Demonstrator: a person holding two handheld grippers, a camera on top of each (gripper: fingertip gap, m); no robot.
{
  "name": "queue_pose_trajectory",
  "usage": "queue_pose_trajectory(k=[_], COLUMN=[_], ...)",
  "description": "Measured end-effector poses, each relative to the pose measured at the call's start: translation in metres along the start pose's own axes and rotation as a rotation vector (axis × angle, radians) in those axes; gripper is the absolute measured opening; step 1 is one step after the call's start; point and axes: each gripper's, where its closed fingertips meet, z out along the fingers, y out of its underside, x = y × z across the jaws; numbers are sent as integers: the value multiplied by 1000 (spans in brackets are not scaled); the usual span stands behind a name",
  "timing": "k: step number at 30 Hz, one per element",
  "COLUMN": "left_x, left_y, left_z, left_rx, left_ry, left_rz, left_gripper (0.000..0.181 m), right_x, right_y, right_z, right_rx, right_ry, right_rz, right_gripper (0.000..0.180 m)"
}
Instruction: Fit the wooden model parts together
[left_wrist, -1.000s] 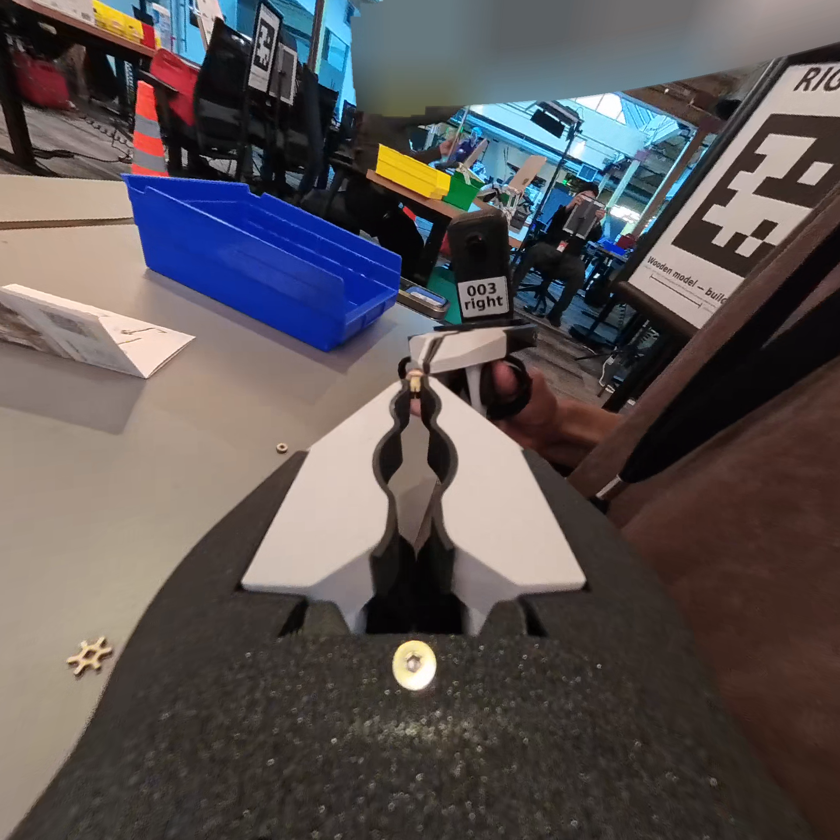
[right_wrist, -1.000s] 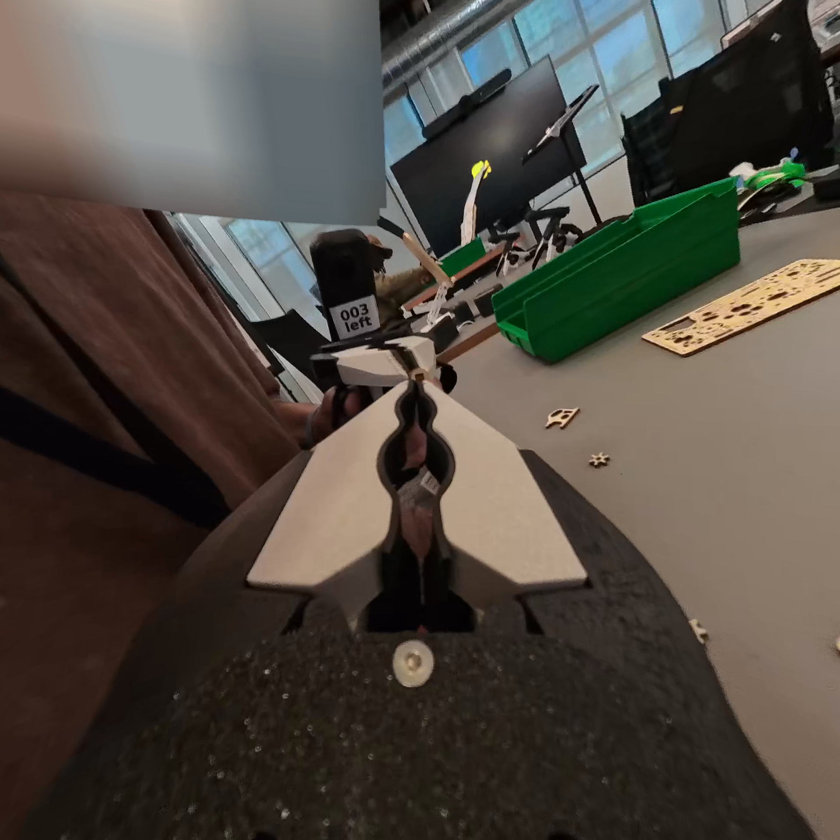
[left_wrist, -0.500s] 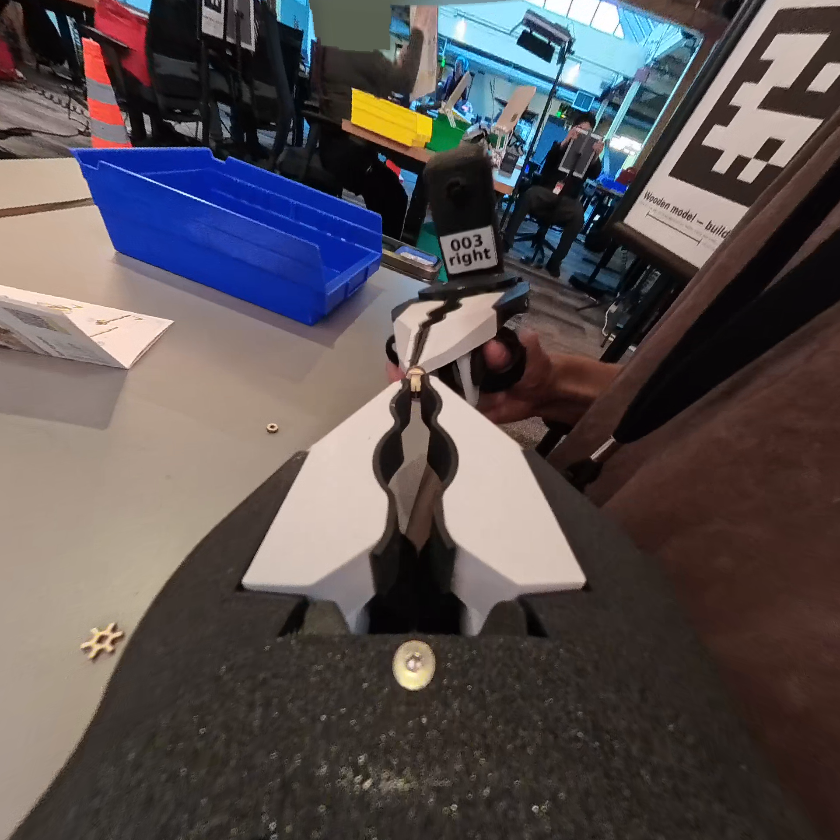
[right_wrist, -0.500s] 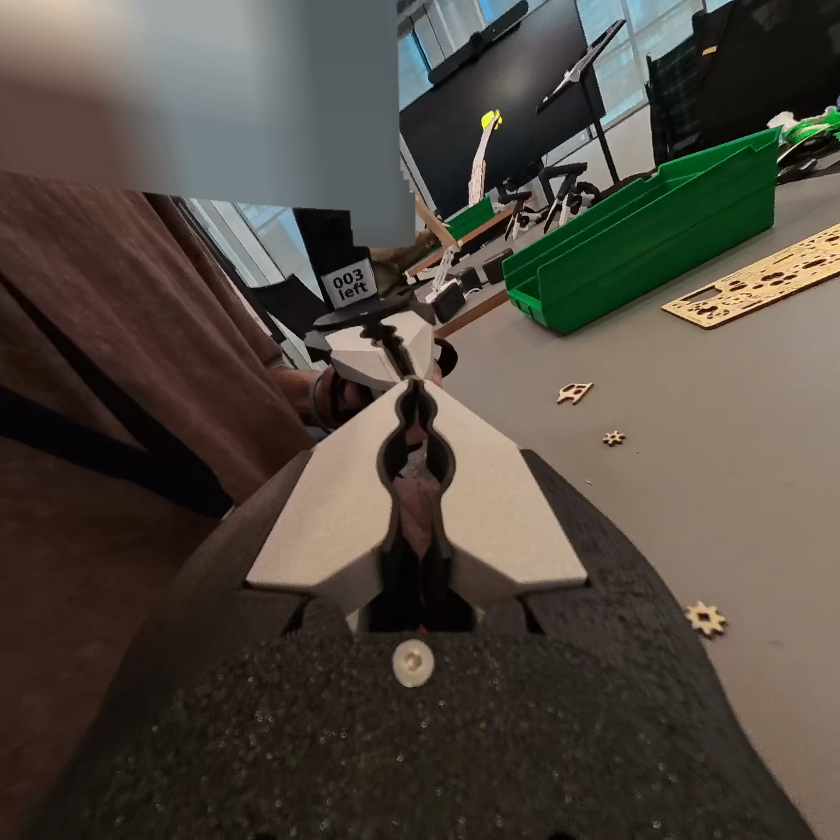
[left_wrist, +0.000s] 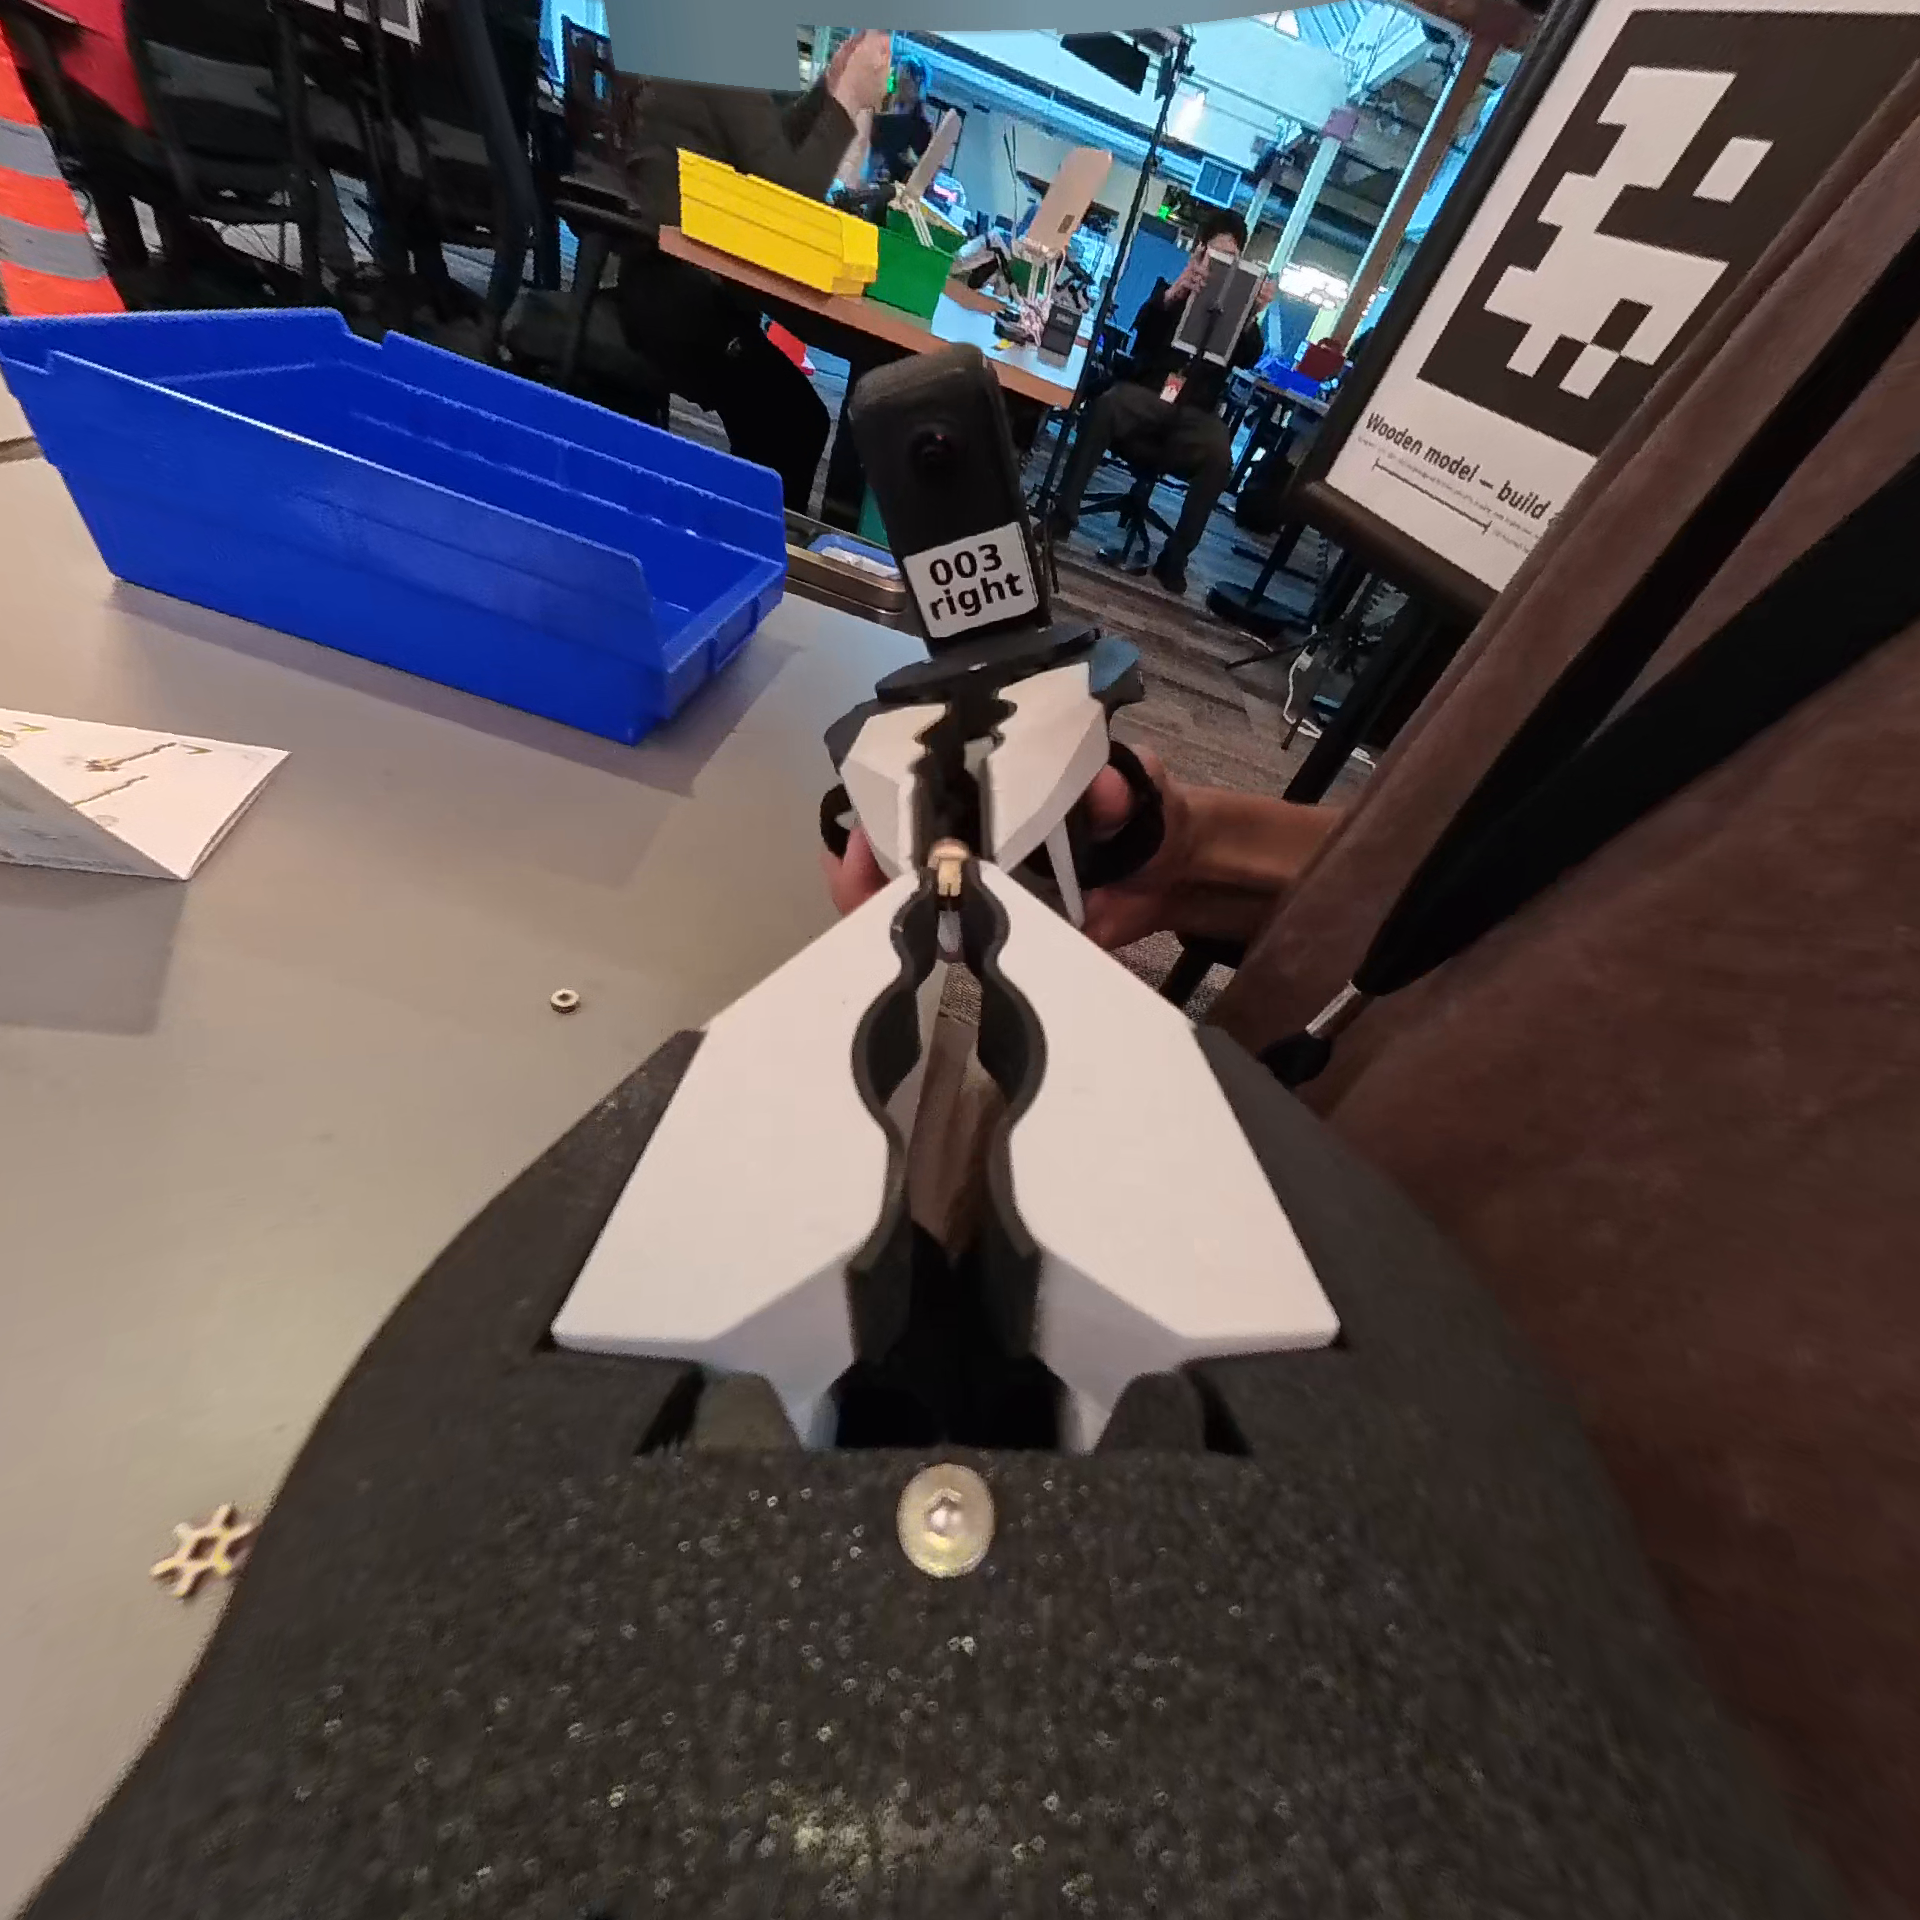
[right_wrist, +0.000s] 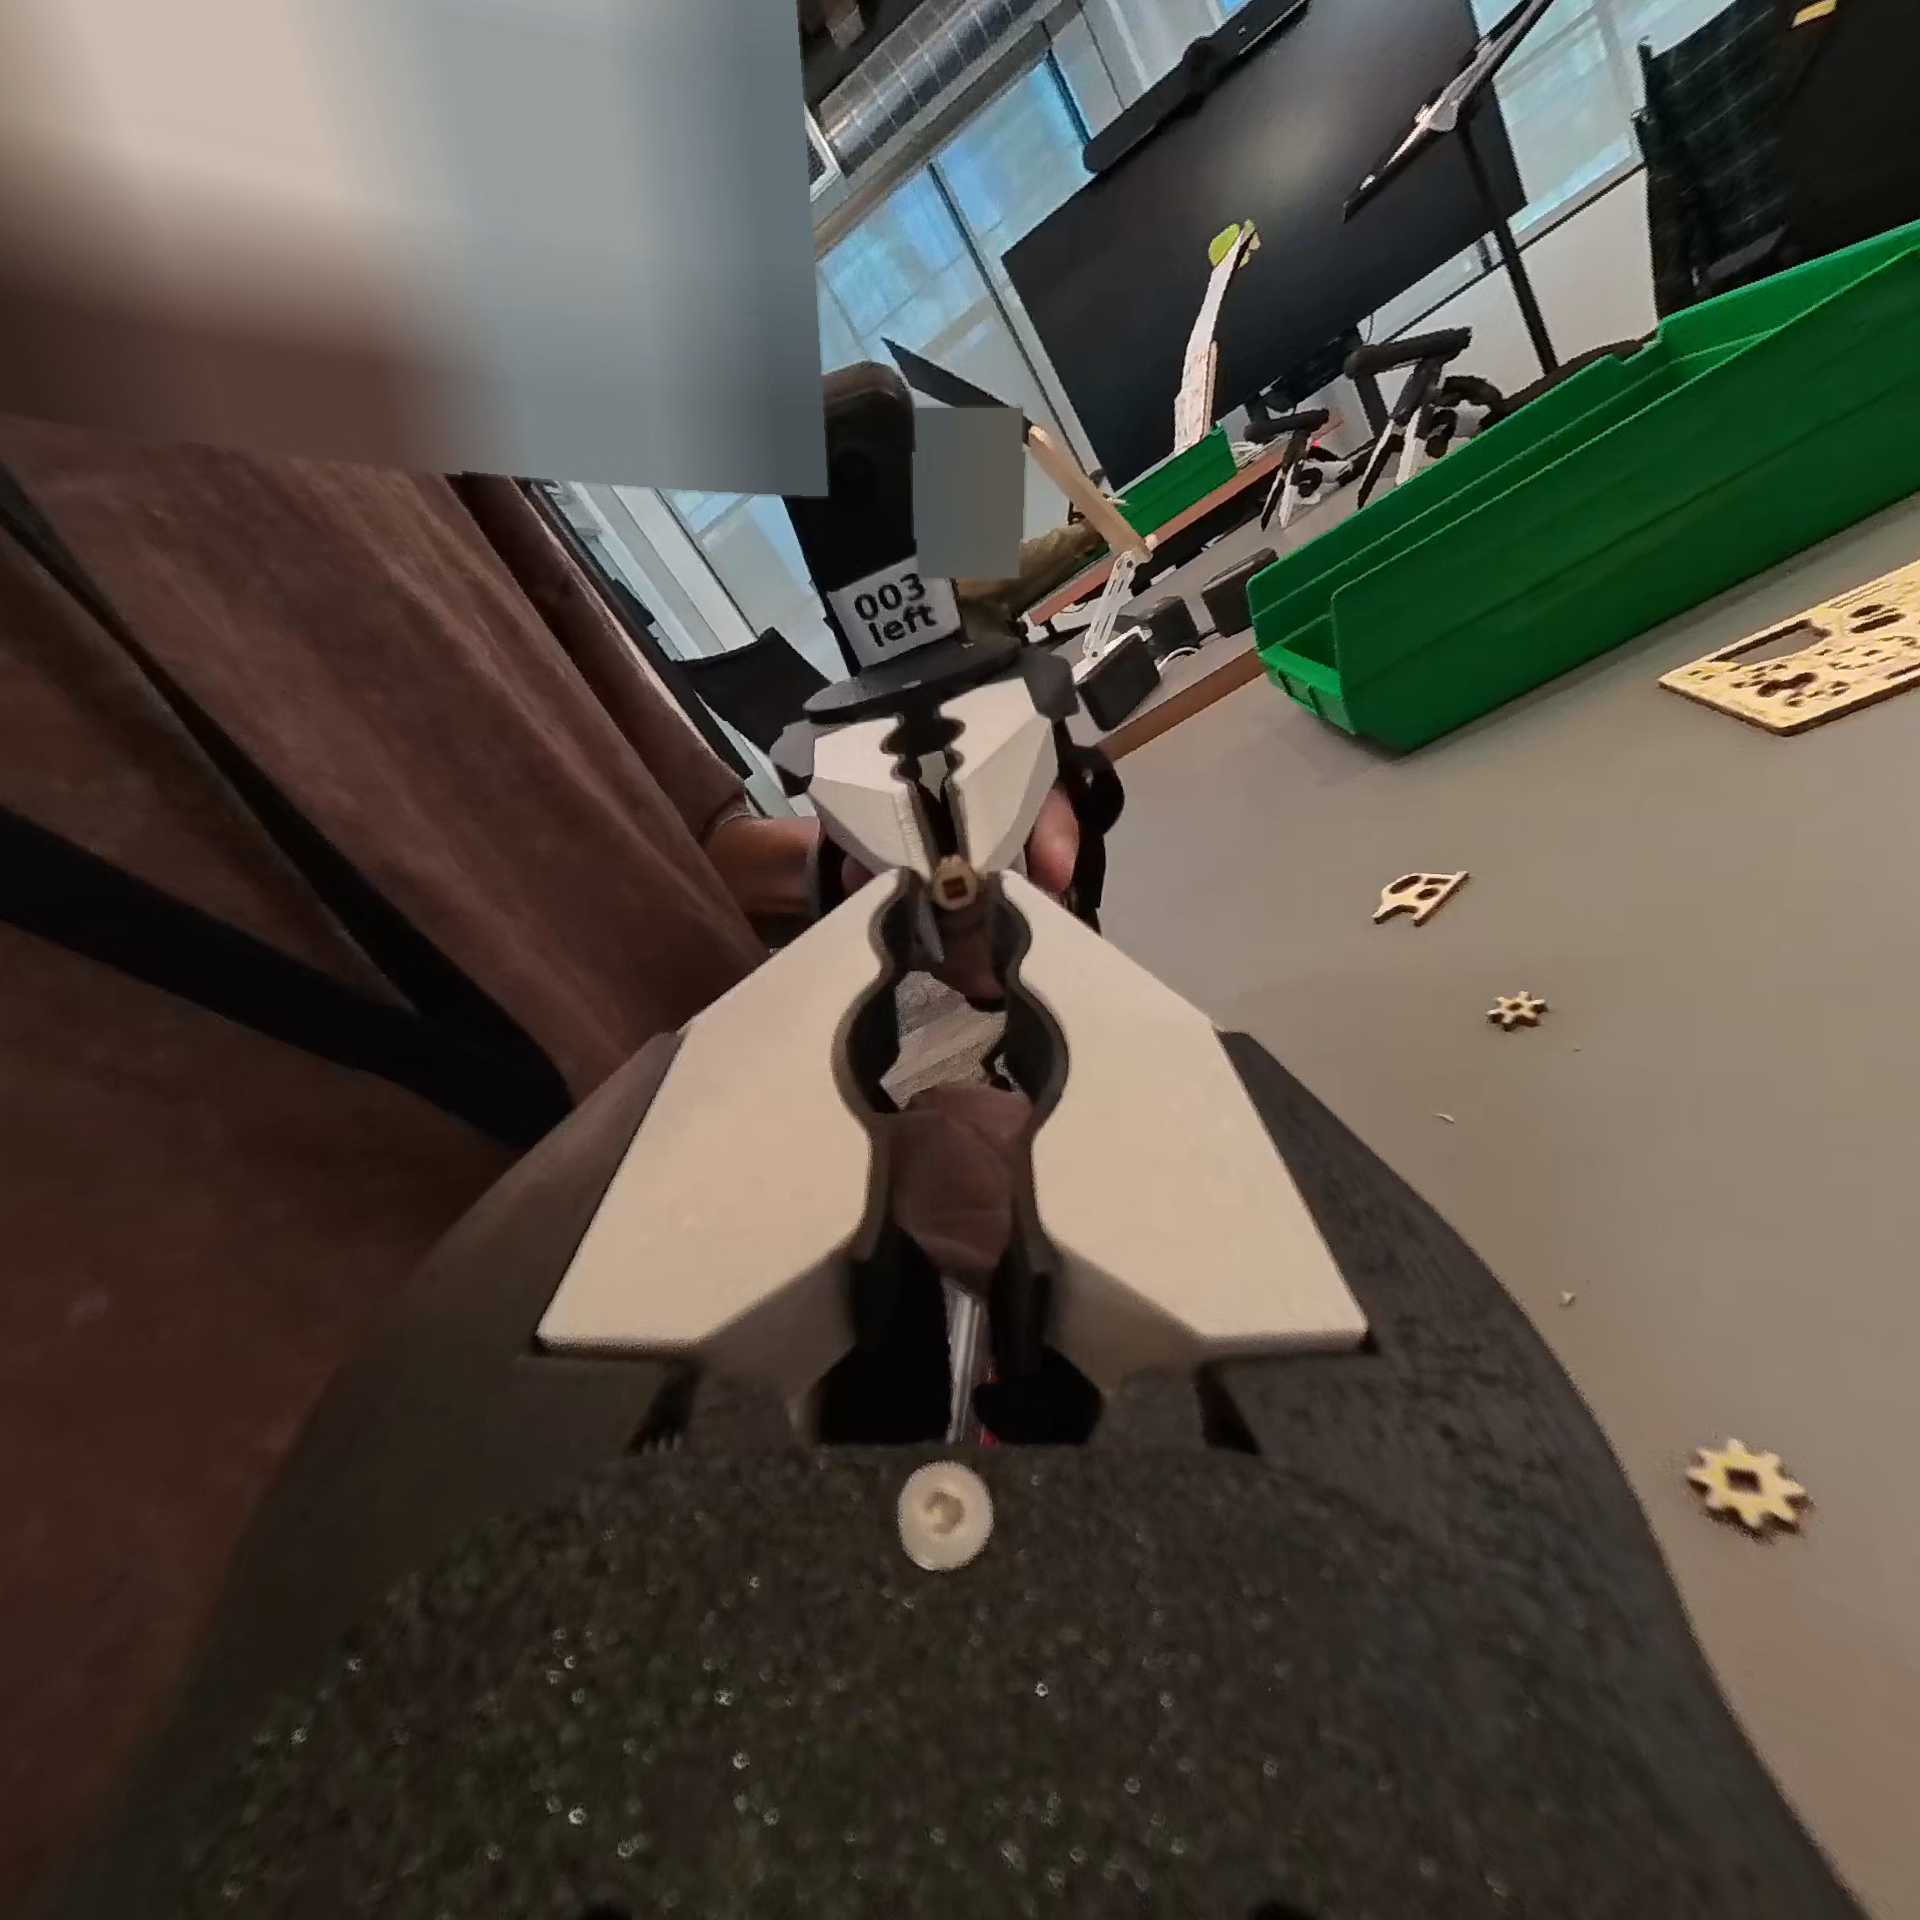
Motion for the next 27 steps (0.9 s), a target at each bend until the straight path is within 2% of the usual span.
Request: queue_pose_trajectory(k=[15, 27], left_x=[0, 6], left_y=[6, 12], left_z=[-7, -10], left_rx=[-29, -64], left_ry=[14, 51], left_rz=[-9, -17], left_gripper=[7, 1], right_x=[1, -2], right_y=[3, 12], right_z=[-3, 3], right_rx=[-21, -53], right_ry=[-2, -33], right_rz=[4, 46], right_gripper=[8, 8])
